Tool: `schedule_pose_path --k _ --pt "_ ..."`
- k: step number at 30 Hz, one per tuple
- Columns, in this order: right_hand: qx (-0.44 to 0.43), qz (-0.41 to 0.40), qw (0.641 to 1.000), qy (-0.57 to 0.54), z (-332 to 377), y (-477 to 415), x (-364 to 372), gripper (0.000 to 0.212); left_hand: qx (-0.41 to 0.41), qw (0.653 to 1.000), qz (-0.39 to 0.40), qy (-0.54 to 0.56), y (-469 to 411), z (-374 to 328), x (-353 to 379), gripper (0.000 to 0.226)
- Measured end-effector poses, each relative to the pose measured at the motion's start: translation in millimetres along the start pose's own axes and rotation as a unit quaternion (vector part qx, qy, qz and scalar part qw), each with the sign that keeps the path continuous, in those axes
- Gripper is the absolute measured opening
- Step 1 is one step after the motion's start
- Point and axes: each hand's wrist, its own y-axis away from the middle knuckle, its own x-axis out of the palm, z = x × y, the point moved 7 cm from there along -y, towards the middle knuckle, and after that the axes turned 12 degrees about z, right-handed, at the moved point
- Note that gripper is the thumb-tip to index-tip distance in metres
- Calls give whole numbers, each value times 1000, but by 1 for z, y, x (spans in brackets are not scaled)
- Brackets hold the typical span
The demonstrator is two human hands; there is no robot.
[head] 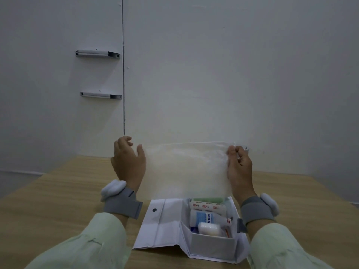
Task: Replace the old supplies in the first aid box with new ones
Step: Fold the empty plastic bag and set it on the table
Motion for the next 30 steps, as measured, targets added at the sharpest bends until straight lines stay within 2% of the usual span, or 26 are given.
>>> schedule_pose_path --k 2,5,7,8,9,11,14,15,17,21,24,26,28,30 --pt "3 30 999 -10 2 0 5 29 72 994 47 -64 0 -15 8 37" --pt "14 59 998 -3 3 0 12 29 174 957 212 -96 7 -43 34 51" --pt "16 74 997 1 4 1 15 30 189 921 331 -83 14 -52 51 38" --pt "16 74 997 0 5 1 14 30 195 907 364 -83 16 -55 56 30" --pt "17 67 998 -4 7 1 12 28 204 902 371 -81 16 -57 57 24" --pt "20 30 999 -8 9 1 6 24 206 913 348 -51 13 -58 53 19" --pt "44 -60 997 -28 7 2 -8 46 155 943 289 59 4 -53 39 19" --pt "58 -68 995 -41 6 3 -8 53 139 950 264 95 1 -52 34 19" --pt "78 -8 994 -71 3 4 4 62 111 953 233 156 0 -52 28 19" --pt "87 186 975 -82 4 11 44 80 21 934 220 280 1 -49 30 16" --pt "70 238 960 -132 8 14 59 82 -26 916 223 333 7 -47 34 16" --pt "43 250 957 -143 14 11 61 71 -30 903 229 363 10 -46 34 26" --pt "29 244 962 -120 17 7 59 48 -13 892 246 378 12 -46 32 34" --pt "30 231 967 -98 17 4 53 34 12 888 278 366 12 -46 33 32"
